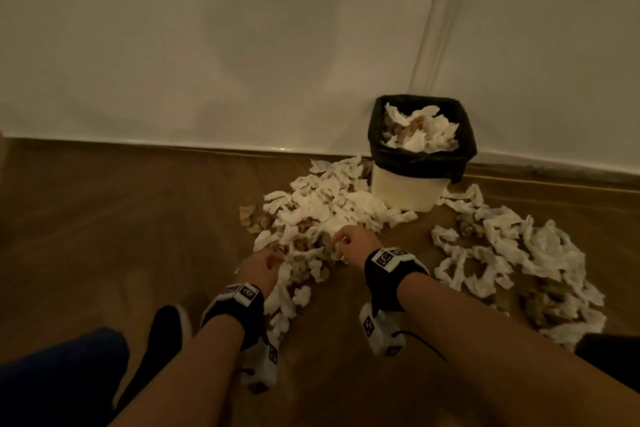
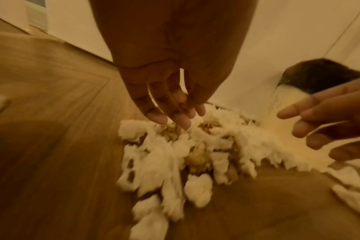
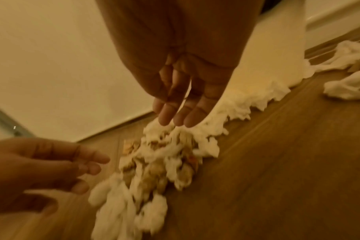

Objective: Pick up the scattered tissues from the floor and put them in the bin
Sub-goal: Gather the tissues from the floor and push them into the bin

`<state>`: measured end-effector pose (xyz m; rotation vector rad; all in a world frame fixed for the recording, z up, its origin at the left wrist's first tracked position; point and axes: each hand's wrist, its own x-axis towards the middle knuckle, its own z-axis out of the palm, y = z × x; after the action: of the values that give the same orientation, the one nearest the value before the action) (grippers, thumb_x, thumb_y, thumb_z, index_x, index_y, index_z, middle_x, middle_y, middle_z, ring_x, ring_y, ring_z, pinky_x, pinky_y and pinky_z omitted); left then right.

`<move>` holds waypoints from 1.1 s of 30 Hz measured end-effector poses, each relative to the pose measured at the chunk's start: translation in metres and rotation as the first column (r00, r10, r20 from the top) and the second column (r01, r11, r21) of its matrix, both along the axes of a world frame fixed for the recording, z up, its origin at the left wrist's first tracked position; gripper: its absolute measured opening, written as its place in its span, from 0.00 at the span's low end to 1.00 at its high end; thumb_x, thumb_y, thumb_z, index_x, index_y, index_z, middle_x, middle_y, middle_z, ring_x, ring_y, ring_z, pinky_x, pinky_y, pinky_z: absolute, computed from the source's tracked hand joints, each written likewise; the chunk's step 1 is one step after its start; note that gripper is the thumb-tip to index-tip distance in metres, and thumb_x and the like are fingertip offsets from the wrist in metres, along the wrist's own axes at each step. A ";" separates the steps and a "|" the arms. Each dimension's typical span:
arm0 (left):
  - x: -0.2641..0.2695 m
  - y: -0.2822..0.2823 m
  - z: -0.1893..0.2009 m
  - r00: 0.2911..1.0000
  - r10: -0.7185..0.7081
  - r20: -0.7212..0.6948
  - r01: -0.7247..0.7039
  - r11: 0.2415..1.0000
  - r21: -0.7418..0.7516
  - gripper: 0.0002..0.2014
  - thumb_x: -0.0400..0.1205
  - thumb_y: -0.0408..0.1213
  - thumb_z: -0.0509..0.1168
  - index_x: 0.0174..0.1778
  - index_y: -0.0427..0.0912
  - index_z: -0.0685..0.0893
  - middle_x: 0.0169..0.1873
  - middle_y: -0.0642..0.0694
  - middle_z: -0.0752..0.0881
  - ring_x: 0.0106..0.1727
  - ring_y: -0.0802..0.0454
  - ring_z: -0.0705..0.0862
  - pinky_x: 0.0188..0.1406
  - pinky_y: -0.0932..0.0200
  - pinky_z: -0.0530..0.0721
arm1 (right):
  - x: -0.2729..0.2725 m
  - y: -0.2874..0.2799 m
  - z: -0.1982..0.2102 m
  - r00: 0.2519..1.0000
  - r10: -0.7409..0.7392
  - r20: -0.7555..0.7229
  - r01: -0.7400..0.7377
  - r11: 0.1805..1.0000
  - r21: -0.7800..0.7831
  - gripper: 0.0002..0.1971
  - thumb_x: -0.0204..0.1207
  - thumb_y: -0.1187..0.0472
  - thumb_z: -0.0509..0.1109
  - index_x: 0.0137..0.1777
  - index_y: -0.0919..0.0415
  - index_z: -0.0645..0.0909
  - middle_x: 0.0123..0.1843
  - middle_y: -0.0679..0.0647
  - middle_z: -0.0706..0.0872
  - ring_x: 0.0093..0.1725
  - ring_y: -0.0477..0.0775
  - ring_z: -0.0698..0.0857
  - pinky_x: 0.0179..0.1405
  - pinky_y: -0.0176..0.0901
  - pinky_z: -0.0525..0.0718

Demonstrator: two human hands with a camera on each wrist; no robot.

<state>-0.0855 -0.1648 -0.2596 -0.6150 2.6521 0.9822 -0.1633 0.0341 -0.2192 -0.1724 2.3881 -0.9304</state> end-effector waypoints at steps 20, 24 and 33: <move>0.028 0.001 -0.071 0.916 0.383 0.120 -0.386 0.922 0.009 0.12 0.85 0.35 0.54 0.59 0.47 0.81 0.57 0.39 0.82 0.46 0.45 0.82 0.37 0.58 0.80 | 0.067 -0.042 -0.079 0.958 0.285 0.035 -0.284 0.926 0.250 0.14 0.83 0.60 0.59 0.64 0.63 0.77 0.68 0.61 0.75 0.67 0.58 0.74 0.66 0.45 0.73; 0.032 -0.010 -0.063 0.765 0.640 0.074 -0.638 0.737 0.224 0.16 0.87 0.35 0.50 0.64 0.43 0.80 0.63 0.38 0.81 0.62 0.39 0.80 0.56 0.53 0.79 | 0.065 -0.044 -0.080 0.969 0.246 0.002 -0.240 0.945 0.223 0.13 0.83 0.62 0.57 0.64 0.63 0.76 0.67 0.60 0.76 0.66 0.58 0.75 0.63 0.44 0.74; 0.046 -0.034 -0.060 0.641 0.755 0.136 -0.753 0.585 0.302 0.19 0.80 0.24 0.58 0.63 0.46 0.80 0.63 0.39 0.80 0.60 0.38 0.82 0.59 0.46 0.82 | 0.082 -0.072 -0.091 0.880 0.475 0.010 -0.454 0.834 0.312 0.37 0.70 0.44 0.73 0.74 0.55 0.62 0.75 0.61 0.60 0.76 0.68 0.57 0.72 0.62 0.69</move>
<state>-0.0395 -0.1992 -0.3193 -1.7320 2.0871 1.5881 -0.0812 -0.0375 -0.3106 -0.6428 2.3525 -0.3237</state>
